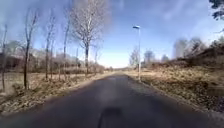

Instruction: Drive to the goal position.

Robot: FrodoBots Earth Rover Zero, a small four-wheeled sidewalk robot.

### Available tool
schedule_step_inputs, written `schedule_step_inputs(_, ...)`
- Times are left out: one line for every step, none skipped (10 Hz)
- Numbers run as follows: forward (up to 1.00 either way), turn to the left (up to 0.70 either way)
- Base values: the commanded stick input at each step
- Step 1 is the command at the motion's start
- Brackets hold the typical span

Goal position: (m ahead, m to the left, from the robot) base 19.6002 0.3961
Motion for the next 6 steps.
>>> schedule_step_inputs(0.85, 0.00)
schedule_step_inputs(0.85, 0.00)
schedule_step_inputs(0.85, 0.00)
schedule_step_inputs(0.85, 0.00)
schedule_step_inputs(0.85, 0.00)
schedule_step_inputs(0.85, 0.00)
